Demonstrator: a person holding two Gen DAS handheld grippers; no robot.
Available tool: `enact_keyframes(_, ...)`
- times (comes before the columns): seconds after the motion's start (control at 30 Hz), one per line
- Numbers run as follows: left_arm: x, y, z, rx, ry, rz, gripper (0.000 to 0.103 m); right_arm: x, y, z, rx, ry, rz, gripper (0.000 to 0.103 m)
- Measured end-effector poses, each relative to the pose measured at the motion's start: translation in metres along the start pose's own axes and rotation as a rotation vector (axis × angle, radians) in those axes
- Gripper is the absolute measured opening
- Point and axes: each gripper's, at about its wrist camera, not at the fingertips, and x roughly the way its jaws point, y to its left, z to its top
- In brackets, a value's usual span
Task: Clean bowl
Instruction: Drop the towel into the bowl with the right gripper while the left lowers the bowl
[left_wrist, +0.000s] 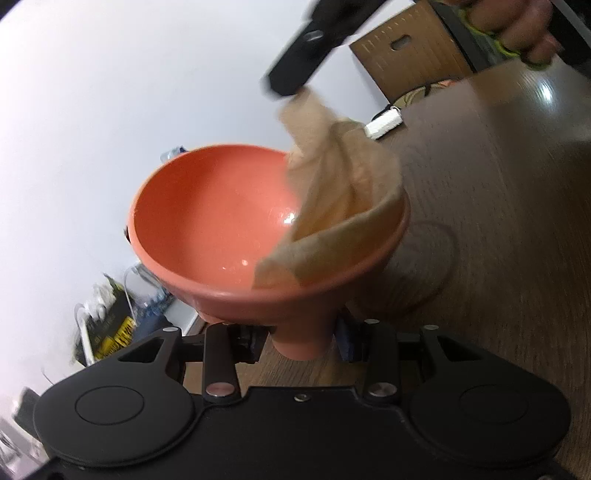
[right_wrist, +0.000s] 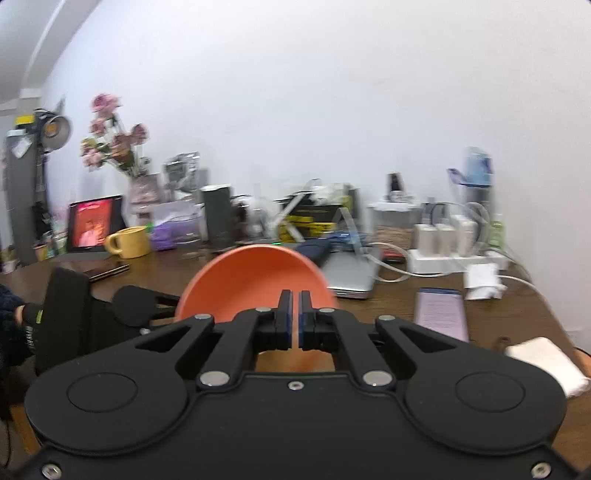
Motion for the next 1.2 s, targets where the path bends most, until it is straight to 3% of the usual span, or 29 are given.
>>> enact_keyframes(0.23, 0.01, 0.024, 0.0, -0.214, 0.075, -0.038, 0.038, -0.014, -0.012, -0.008, 0.0, -0.006, -0.027, 0.002)
enact_keyframes(0.27, 0.009, 0.027, 0.001, -0.234, 0.082, -0.04, 0.038, -0.013, -0.011, -0.007, -0.002, -0.003, -0.021, 0.007)
enact_keyframes(0.37, 0.008, 0.036, 0.0, -0.349, 0.121, -0.052, 0.038, -0.01, -0.008, -0.005, -0.009, -0.027, 0.007, 0.04)
enact_keyframes(0.43, 0.005, 0.046, -0.006, -0.47, 0.15, -0.072, 0.038, -0.012, -0.008, -0.006, -0.001, -0.05, 0.026, 0.048)
enact_keyframes(0.5, 0.005, 0.054, -0.011, -0.586, 0.178, -0.078, 0.038, -0.012, -0.006, -0.009, 0.01, -0.068, 0.032, 0.065)
enact_keyframes(0.63, 0.017, 0.073, -0.019, -0.798, 0.241, -0.032, 0.038, -0.009, -0.005, -0.018, 0.025, -0.051, 0.026, 0.069)
enact_keyframes(0.77, 0.028, 0.08, -0.016, -0.89, 0.285, 0.072, 0.04, -0.001, -0.008, -0.031, 0.041, -0.006, 0.003, 0.076)
enact_keyframes(0.83, 0.036, 0.08, -0.007, -0.908, 0.311, 0.126, 0.049, 0.002, -0.011, -0.038, 0.051, 0.022, -0.015, 0.078)
enact_keyframes(0.87, 0.038, 0.08, -0.003, -0.911, 0.32, 0.131, 0.072, 0.004, -0.012, -0.041, 0.056, 0.038, -0.027, 0.079)
enact_keyframes(0.9, 0.039, 0.078, 0.002, -0.912, 0.336, 0.14, 0.102, 0.006, -0.013, -0.044, 0.062, 0.052, -0.044, 0.08)
enact_keyframes(0.97, 0.031, 0.068, 0.012, -0.894, 0.367, 0.228, 0.103, 0.006, -0.017, -0.045, 0.069, 0.053, -0.054, 0.085)
enact_keyframes(1.2, -0.036, 0.034, 0.02, -1.069, 0.324, 0.335, 0.103, -0.018, -0.006, -0.052, 0.052, 0.073, -0.039, 0.089)
